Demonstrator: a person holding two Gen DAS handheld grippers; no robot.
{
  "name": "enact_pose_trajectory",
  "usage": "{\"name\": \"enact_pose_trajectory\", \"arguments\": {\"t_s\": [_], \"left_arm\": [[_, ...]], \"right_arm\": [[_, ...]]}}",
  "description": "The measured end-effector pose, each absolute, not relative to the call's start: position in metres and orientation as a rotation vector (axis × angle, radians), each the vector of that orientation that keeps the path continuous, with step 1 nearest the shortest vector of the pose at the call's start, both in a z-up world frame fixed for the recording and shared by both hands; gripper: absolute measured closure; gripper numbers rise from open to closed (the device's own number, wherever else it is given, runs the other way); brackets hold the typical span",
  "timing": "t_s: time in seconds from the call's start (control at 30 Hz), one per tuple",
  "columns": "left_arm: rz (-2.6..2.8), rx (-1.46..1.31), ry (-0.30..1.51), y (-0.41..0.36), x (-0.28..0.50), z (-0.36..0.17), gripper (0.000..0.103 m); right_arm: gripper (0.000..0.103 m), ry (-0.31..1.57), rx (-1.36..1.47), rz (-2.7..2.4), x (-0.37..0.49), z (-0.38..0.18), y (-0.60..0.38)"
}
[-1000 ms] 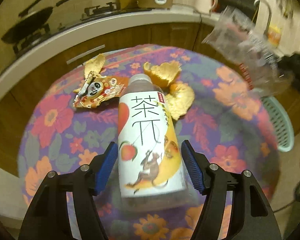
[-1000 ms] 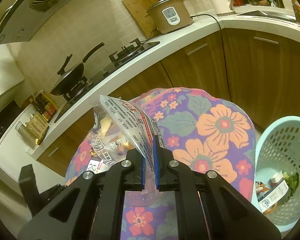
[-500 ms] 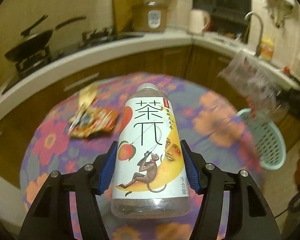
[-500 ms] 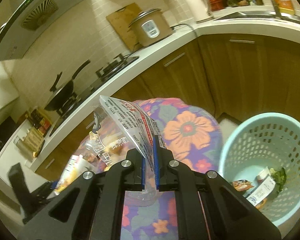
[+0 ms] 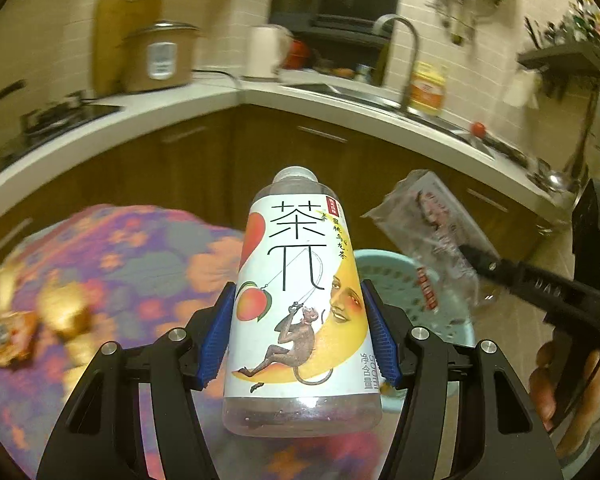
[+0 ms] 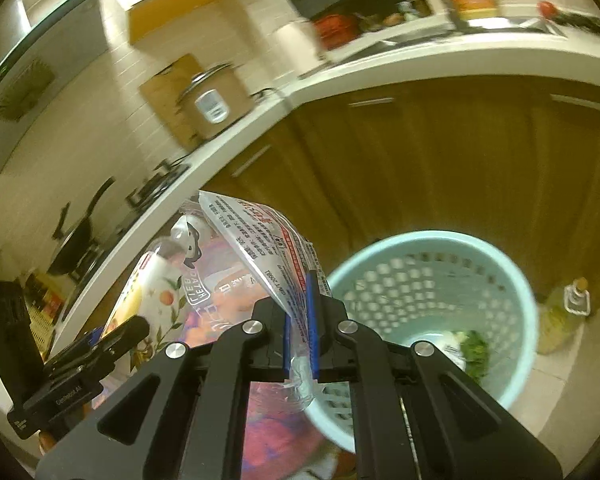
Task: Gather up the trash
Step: 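Carry bottle and bag over the blue basket and open both tools, then move both tools back over the table toward the wrapper and peels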
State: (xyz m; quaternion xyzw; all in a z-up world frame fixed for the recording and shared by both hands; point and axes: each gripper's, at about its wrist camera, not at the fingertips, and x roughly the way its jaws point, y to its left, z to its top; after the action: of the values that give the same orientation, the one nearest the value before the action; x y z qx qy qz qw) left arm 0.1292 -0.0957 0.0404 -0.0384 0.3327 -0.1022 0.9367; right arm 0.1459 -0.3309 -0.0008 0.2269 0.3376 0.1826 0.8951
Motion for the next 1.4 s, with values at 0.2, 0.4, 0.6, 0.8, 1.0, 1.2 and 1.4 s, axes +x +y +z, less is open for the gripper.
{"name": "enact_pose_trajectory", "arguments": {"t_s": [0.2,0.4,0.6,0.8,1.0,1.2,1.4], "left_arm": [[-0.277,-0.081,0.734,-0.140,0.159,0.014,0.044],[-0.313,-0.063,0.801,-0.169,0.177,-0.014,0.043],[-0.314,-0.049,0.840,-0.173,0.184,-0.030,0.043],[-0.323,-0.048,0.861,-0.172,0.187,-0.033,0.041],[-0.334,-0.056,0.826,-0.165,0.178,-0.023,0.042],[-0.325,-0.076,0.782,-0.151,0.167,-0.006,0.042],[-0.291,-0.112,0.719,-0.119,0.143,0.016,0.042]], "right_arm": [[0.098,0.757,0.499,0.285,0.154,-0.028,-0.363],[0.098,0.880,0.504,0.240,0.171,-0.059,-0.370],[0.097,0.950,0.484,0.218,0.182,-0.076,-0.362],[0.068,1.000,0.477,0.195,0.184,-0.086,-0.367],[0.053,0.964,0.464,0.200,0.175,-0.074,-0.366],[0.053,0.911,0.441,0.228,0.165,-0.052,-0.358],[0.053,0.844,0.418,0.287,0.153,-0.024,-0.334]]}}
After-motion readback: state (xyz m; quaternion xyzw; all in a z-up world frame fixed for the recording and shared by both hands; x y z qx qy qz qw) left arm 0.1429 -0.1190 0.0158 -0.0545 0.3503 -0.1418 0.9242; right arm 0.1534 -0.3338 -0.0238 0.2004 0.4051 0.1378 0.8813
